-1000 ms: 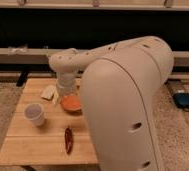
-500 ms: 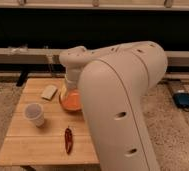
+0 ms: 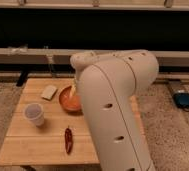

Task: Pick up the ceramic bowl

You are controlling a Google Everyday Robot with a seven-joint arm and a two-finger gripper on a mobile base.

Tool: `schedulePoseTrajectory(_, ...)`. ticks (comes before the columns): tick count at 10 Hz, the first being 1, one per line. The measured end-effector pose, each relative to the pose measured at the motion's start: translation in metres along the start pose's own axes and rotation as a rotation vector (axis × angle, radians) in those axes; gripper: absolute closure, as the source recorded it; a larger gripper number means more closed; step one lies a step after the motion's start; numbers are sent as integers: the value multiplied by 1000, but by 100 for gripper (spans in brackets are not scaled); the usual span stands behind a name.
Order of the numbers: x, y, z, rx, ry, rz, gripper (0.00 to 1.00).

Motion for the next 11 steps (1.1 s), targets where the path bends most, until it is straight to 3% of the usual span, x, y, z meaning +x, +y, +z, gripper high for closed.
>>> schedulePoseTrajectory(2,-6,-6,20,2,5,25,20)
schedulePoseTrajectory(8,-17,-28,47,11,16,104,20)
schedulePoseTrajectory(10,-15,-32,53,-9,25,117,34)
schedulePoseTrajectory(11,-13,-32,54,-28,29,113,47)
